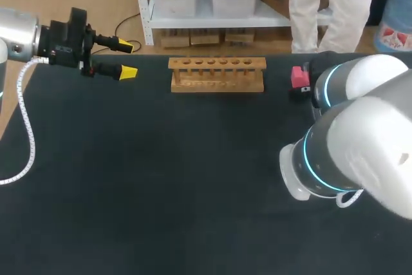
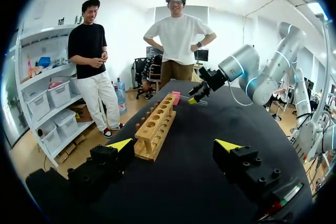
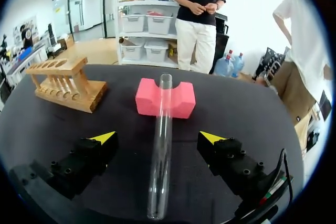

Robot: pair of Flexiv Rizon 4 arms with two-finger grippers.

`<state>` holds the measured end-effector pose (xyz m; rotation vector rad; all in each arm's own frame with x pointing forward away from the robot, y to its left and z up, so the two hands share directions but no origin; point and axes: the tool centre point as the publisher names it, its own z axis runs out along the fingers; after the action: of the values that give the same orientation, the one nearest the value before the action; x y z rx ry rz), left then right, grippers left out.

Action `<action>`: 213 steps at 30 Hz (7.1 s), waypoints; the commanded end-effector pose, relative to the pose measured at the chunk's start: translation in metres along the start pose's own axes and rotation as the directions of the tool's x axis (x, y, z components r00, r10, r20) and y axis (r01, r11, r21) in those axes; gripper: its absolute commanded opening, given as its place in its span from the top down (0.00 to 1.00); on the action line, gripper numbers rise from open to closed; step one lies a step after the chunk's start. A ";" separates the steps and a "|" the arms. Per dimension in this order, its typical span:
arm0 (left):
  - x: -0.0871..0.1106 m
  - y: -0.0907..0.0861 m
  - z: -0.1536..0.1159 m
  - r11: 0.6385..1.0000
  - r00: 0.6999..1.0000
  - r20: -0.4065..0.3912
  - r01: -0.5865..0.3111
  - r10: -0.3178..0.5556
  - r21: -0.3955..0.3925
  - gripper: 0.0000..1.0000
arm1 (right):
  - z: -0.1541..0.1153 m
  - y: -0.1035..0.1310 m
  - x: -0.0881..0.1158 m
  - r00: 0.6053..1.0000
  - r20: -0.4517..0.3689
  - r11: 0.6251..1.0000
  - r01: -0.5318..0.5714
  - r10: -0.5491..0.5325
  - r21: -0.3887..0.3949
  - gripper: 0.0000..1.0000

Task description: Grasp the test tube, adjust it, and insert it.

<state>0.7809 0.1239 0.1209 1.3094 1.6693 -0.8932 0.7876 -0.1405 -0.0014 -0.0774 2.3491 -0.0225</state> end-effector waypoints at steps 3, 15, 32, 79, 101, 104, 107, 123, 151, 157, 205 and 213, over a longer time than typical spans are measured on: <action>0.001 -0.001 0.000 1.000 1.000 0.003 -0.003 0.003 -0.003 0.00 | 0.004 -0.008 0.003 1.000 0.000 0.992 -0.007 0.007 -0.125 0.00; 0.001 -0.001 0.000 1.000 1.000 0.003 -0.003 0.003 -0.003 0.00 | 0.009 -0.008 0.009 1.000 -0.019 0.989 -0.002 -0.001 -0.148 0.31; 0.001 -0.001 0.000 1.000 1.000 0.003 -0.003 0.003 -0.003 0.00 | 0.008 -0.006 0.016 0.998 -0.066 0.992 0.002 -0.011 -0.130 0.67; 0.001 -0.001 0.000 1.000 1.000 0.003 -0.003 0.003 -0.003 0.00 | -0.083 0.089 -0.042 0.998 -0.004 0.998 -0.061 0.061 0.001 1.00; 0.001 -0.001 0.000 1.000 1.000 0.003 -0.003 0.003 -0.003 0.00 | -0.051 0.159 -0.048 0.998 -0.036 0.994 -0.052 0.048 -0.096 1.00; 0.001 -0.001 0.000 1.000 1.000 0.003 -0.003 0.003 -0.003 0.00 | -0.046 0.159 -0.050 0.998 -0.037 0.994 -0.055 0.052 -0.093 1.00; 0.001 -0.001 0.000 1.000 1.000 0.003 -0.003 0.003 -0.003 0.00 | -0.040 0.159 -0.054 0.998 -0.034 0.994 -0.061 0.058 -0.090 1.00; 0.001 -0.001 0.000 1.000 1.000 0.003 -0.003 0.003 -0.003 0.00 | -0.023 0.160 -0.060 0.996 -0.049 0.992 -0.076 0.072 -0.097 1.00; 0.001 -0.001 0.000 1.000 1.000 0.003 -0.003 0.003 -0.003 0.00 | -0.004 0.164 -0.044 0.973 -0.228 0.981 -0.072 0.029 -0.179 1.00; 0.001 -0.001 0.000 1.000 1.000 0.003 -0.003 0.003 -0.003 0.00 | -0.002 0.165 -0.041 0.967 -0.254 0.978 -0.065 0.013 -0.196 1.00; 0.001 -0.001 0.000 1.000 1.000 0.003 -0.003 0.003 -0.003 0.00 | -0.086 0.143 -0.081 0.997 0.028 0.992 -0.072 0.075 -0.100 1.00; 0.001 -0.001 0.000 1.000 1.000 0.003 -0.003 0.003 -0.003 0.00 | -0.084 0.146 -0.081 0.997 -0.010 0.987 -0.080 0.079 -0.139 1.00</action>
<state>0.7809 0.1240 0.1208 1.3093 1.6695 -0.8933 0.7771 0.0125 0.1130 -0.0559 2.4280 0.1711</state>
